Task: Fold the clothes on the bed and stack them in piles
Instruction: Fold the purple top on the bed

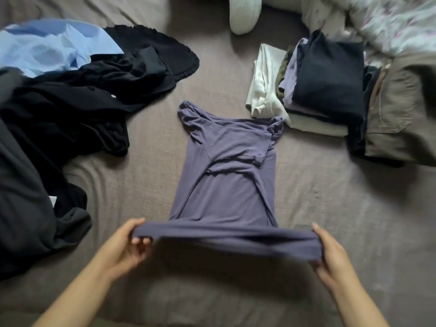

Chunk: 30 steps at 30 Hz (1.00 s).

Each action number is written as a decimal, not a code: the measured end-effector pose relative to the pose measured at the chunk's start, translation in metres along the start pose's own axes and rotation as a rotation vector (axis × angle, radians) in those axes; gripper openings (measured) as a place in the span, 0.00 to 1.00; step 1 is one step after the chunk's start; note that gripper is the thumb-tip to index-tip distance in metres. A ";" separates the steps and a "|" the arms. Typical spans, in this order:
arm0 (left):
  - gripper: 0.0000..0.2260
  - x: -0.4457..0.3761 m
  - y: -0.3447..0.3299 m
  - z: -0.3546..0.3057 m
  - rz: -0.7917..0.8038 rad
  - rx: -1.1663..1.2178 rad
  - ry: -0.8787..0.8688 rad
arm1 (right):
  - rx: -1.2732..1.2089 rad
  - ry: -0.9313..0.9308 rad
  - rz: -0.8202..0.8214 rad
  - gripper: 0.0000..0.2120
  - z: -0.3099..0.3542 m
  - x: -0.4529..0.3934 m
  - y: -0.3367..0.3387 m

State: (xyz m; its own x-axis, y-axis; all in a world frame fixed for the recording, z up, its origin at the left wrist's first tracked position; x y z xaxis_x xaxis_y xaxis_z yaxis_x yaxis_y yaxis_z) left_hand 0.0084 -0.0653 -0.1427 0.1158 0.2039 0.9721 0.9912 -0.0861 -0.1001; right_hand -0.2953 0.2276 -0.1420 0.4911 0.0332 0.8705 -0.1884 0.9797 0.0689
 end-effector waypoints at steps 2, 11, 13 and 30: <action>0.07 0.005 -0.046 -0.048 0.122 -0.005 -0.058 | -0.007 0.015 0.052 0.13 0.041 -0.022 -0.028; 0.12 -0.034 -0.226 -0.196 0.367 0.122 -0.364 | -0.298 0.097 0.132 0.16 0.187 -0.094 -0.155; 0.12 -0.053 -0.237 -0.190 0.316 0.024 -0.438 | -0.195 0.159 0.012 0.19 0.180 -0.110 -0.156; 0.12 -0.076 -0.125 -0.076 -0.416 -0.451 -0.794 | 0.307 0.663 -0.205 0.07 0.084 -0.067 -0.104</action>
State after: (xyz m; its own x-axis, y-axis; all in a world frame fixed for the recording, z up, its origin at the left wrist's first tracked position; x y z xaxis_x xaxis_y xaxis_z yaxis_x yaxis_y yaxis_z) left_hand -0.1287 -0.1438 -0.1881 -0.0630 0.8794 0.4719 0.8649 -0.1878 0.4655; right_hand -0.3802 0.1070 -0.1663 0.9318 0.0636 0.3575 -0.2195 0.8830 0.4149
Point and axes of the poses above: each hand's wrist, its own x-axis away from the middle knuckle, its own y-axis out of the back of the hand, z = x × y, the point moved 9 cm from there along -x, towards the middle knuckle, and after that the axes turned 2 degrees about x, right-handed, at the moved point
